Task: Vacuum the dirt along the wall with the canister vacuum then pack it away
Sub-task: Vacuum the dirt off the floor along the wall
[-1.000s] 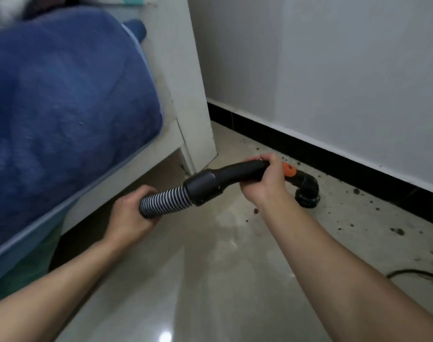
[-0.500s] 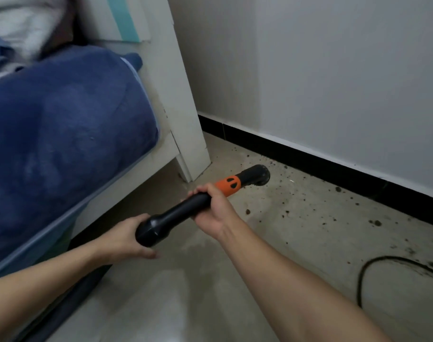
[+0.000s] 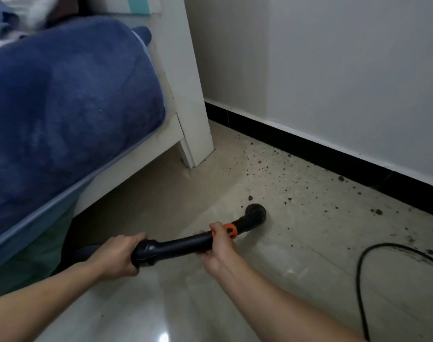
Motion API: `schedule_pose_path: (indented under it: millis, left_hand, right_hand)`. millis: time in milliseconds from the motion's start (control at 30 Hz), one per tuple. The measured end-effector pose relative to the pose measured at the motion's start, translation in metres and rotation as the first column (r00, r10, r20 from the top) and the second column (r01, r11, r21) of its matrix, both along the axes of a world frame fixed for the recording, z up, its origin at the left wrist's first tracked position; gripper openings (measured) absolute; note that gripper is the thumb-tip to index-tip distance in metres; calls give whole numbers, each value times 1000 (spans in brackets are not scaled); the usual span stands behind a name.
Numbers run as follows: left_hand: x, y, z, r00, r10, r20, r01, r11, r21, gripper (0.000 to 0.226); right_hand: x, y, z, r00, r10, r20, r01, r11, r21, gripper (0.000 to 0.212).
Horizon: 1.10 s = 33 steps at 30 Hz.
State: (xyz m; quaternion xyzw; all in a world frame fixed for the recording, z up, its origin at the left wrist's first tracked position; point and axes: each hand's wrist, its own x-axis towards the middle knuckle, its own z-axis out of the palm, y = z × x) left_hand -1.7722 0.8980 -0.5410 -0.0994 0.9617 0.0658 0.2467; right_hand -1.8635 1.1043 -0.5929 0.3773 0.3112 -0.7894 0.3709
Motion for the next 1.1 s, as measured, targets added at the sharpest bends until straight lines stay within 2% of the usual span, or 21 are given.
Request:
schedule_pose_path:
  millis: [200, 400, 567, 633, 733, 900, 1100]
  left_hand:
    - [-18, -4, -5, 998, 53, -35, -51, 998, 45, 40]
    - [-34, -8, -9, 992, 91, -86, -82, 991, 108, 42]
    - [-63, -6, -10, 975, 144, -170, -125, 985, 117, 45]
    - [-78, -5, -12, 967, 179, -181, -155, 978, 138, 48]
    - [-94, -4, -18, 957, 236, -170, -205, 962, 180, 52]
    - [-104, -2, -31, 931, 318, -179, -270, 931, 247, 53]
    - [-73, -12, -38, 936, 335, -106, -307, 927, 214, 55]
  right_hand:
    - [-34, -13, 0, 996, -6, -88, 12, 998, 68, 12]
    - [-73, -33, -3, 979, 95, -178, -81, 993, 83, 16]
    - [-116, -51, -4, 957, 161, -239, -117, 975, 188, 28]
    - [-136, -55, -1, 943, 207, -259, -152, 964, 217, 24]
    - [-162, -61, 3, 916, 297, -270, -226, 938, 263, 19]
    - [-187, -80, 1, 869, 404, -287, -300, 890, 344, 28]
    - [-166, -101, -11, 841, 462, -281, -370, 870, 326, 19]
